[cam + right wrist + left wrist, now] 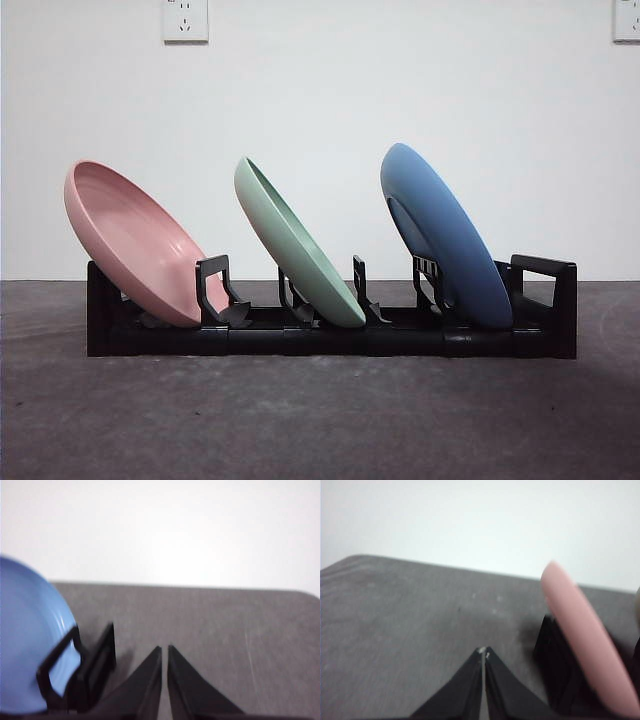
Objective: Place the plate
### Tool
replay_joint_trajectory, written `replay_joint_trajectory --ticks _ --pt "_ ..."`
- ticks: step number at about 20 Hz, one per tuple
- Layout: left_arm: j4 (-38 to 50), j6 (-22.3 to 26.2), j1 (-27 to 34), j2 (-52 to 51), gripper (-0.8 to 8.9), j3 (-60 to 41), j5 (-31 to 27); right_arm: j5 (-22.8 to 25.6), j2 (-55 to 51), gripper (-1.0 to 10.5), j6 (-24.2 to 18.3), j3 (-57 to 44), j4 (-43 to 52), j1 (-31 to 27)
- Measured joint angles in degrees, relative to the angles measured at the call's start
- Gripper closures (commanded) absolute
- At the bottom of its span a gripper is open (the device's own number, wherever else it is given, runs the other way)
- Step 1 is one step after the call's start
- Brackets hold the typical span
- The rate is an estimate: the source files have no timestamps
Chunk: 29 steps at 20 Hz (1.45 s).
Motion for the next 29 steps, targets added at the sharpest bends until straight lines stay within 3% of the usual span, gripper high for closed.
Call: replay_joint_trajectory --ticks 4,10,15,19,23,29 --pt "1.3 -3.0 0.0 0.0 8.06 0.0 0.6 0.0 0.0 9.3 2.0 0.0 4.6 0.0" --pt "4.3 -9.4 0.0 0.0 8.05 0.1 1.8 0.1 0.0 9.3 11.2 0.5 6.9 0.0" --pt "-9.2 -13.1 0.0 2.2 8.04 7.9 2.8 0.3 2.3 9.3 18.0 7.7 -4.9 0.0" --pt "-19.0 -13.2 0.0 6.5 8.04 18.4 3.3 -0.9 7.5 9.3 19.1 15.1 -11.9 0.0" --pt "-29.5 -12.2 0.0 13.7 8.04 26.6 6.1 -5.6 14.7 9.3 18.8 21.3 -18.6 0.0" --pt "-37.4 -9.8 0.0 23.2 8.04 34.9 9.4 -12.5 25.2 9.3 17.0 30.6 -28.4 0.4"
